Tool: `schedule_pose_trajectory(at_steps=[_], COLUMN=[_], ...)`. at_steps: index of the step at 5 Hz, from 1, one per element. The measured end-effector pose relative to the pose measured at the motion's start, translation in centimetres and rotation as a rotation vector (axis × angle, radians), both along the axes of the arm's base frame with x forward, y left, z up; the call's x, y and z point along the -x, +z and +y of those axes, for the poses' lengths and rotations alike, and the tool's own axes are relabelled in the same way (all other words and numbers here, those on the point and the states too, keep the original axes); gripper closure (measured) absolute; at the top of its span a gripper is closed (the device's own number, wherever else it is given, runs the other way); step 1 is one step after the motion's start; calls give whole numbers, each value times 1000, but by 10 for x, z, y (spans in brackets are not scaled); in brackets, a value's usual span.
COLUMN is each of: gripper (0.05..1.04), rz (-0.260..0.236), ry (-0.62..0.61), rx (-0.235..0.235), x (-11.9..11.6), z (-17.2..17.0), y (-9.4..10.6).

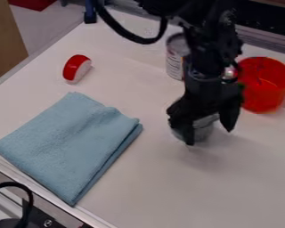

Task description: Moving a can on the middle of the table

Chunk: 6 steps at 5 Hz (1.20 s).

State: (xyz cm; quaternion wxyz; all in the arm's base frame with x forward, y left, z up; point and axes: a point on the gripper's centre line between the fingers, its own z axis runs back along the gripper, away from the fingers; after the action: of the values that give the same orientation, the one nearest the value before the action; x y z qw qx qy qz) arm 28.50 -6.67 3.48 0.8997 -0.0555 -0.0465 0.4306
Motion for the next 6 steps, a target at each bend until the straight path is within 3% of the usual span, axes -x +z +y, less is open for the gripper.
schedule_pose_trajectory(at_steps=[4,6], gripper=[86,86], rz=[-25,-2], ry=[67,89], rx=[-71,-92], x=[-11,-22], z=[73,108], y=[1,3])
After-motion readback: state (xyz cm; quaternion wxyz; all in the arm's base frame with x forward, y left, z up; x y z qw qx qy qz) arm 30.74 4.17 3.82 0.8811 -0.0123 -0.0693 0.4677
